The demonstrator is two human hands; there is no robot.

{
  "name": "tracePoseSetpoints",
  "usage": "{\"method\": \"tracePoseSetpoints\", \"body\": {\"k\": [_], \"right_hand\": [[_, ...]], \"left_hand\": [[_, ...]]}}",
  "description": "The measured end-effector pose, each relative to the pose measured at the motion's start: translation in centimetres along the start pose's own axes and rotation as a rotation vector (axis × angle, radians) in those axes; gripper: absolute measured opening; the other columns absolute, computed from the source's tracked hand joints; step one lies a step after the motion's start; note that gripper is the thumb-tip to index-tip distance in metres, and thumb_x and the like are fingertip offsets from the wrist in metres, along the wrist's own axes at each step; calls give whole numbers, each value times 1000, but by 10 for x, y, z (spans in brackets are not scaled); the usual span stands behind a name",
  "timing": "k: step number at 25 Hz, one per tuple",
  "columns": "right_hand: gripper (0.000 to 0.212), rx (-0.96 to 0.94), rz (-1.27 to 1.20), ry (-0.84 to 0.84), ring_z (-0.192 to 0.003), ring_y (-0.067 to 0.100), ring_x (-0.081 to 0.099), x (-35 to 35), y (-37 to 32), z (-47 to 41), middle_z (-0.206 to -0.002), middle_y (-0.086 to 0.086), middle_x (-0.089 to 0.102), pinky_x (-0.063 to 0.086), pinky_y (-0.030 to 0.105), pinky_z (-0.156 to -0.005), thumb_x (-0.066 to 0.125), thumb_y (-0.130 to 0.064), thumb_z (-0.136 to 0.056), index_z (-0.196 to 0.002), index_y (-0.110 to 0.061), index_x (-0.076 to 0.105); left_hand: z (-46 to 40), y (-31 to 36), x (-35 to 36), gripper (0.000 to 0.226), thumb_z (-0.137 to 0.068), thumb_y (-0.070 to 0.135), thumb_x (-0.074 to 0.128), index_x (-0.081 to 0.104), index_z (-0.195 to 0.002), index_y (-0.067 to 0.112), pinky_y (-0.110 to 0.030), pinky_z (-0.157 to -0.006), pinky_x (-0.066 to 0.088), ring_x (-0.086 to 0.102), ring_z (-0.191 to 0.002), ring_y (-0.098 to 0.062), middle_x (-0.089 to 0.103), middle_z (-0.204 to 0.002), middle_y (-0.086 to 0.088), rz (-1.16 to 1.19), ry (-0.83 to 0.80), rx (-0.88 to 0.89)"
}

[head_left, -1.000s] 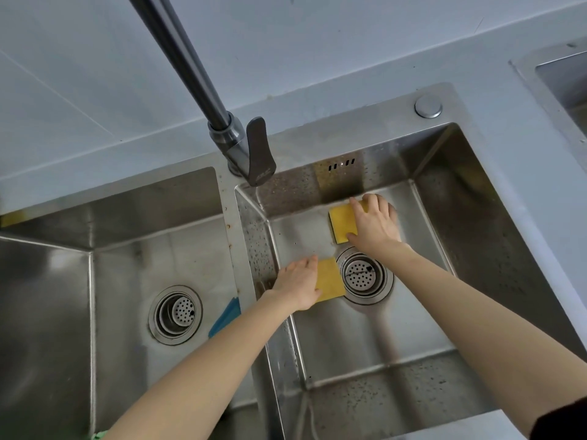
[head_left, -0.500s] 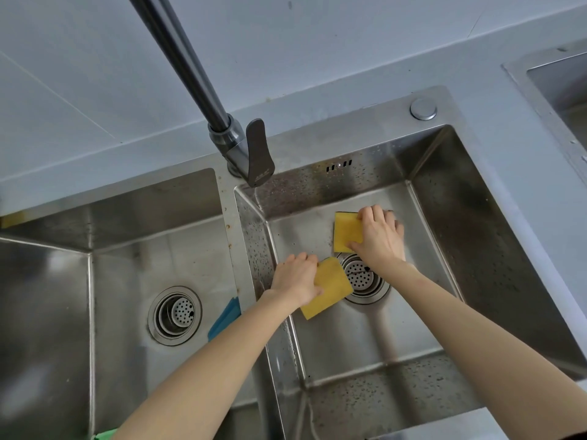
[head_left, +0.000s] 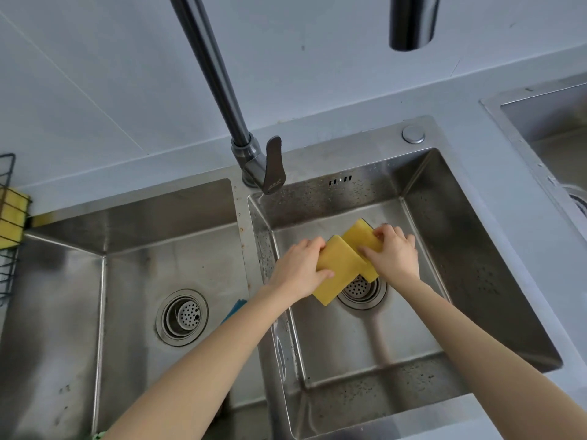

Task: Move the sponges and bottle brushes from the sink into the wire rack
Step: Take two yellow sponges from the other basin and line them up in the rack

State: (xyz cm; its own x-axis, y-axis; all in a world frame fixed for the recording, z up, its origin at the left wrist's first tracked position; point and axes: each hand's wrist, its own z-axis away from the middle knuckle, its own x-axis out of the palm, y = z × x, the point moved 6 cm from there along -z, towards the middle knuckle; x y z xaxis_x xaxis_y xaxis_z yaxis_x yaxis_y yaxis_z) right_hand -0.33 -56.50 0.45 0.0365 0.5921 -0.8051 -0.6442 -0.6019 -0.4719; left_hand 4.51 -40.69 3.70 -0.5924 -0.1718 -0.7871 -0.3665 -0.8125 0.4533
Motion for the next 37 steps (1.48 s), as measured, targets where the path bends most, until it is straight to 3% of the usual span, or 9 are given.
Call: {"method": "tracePoseSetpoints", "body": {"k": [5,10,13,16,22,27,30,37], "right_hand": [[40,10,-99,24,-117,33,39,-13,-8,23,-125,12,53,40,40,-90,61,-29,-84,-118,-9,51],[44,10,-264,43,-112,29,48,-25,-27,44,-118,10,57,37,32,-77,63,-35,-83,-116,-9,53],[43,8,-368,50,-99,22,52,-33,-41,60,-113,8,58,39,31,-75,64,-35,-83,-116,-9,53],[41,2,-450,25,-91,18,51,-37,-56,81,-108,5,56,43,28,-68,63,-35,-84,-115,-9,53],[37,-73,-487,10,-91,17,50,-37,-97,118,-98,1,54,39,29,-76,62,-33,-85,-112,-9,56],[40,-106,-499,-42,-92,18,50,-16,-126,141,-99,3,54,38,29,-74,61,-35,-85,-114,-8,54],[40,-106,-513,-99,-93,19,50,0,-144,153,-100,3,54,39,29,-73,60,-37,-86,-114,-9,53],[39,-174,-506,-186,-94,18,51,41,-208,184,-101,2,53,41,30,-75,59,-38,-86,-113,-11,50]], "left_hand": [[28,-2,-26,49,-82,36,60,43,-122,14,-38,-86,46,52,-110,-23,51,-125,-6,87,133,11],[61,-17,-50,47,-82,37,59,46,-120,13,-29,-77,43,51,-93,-15,55,-119,-6,199,264,-6],[81,-27,-63,48,-84,37,57,45,-122,11,-26,-75,38,47,-91,-12,55,-117,-6,287,345,-26],[100,-37,-78,47,-85,36,56,46,-123,9,-26,-76,39,54,-98,-20,56,-117,-10,358,443,-35],[143,-70,-101,48,-88,34,50,43,-129,10,-30,-82,42,54,-106,-24,55,-120,-13,356,556,-95],[186,-107,-112,44,-88,32,52,47,-124,8,-25,-76,37,49,-94,-14,57,-114,-8,464,655,-160],[209,-132,-118,39,-87,31,54,50,-119,8,-27,-75,39,51,-90,-16,56,-105,-3,506,686,-203],[256,-198,-138,39,-88,31,51,49,-119,7,-34,-80,49,55,-96,-22,58,-112,-9,532,725,-268]]}}
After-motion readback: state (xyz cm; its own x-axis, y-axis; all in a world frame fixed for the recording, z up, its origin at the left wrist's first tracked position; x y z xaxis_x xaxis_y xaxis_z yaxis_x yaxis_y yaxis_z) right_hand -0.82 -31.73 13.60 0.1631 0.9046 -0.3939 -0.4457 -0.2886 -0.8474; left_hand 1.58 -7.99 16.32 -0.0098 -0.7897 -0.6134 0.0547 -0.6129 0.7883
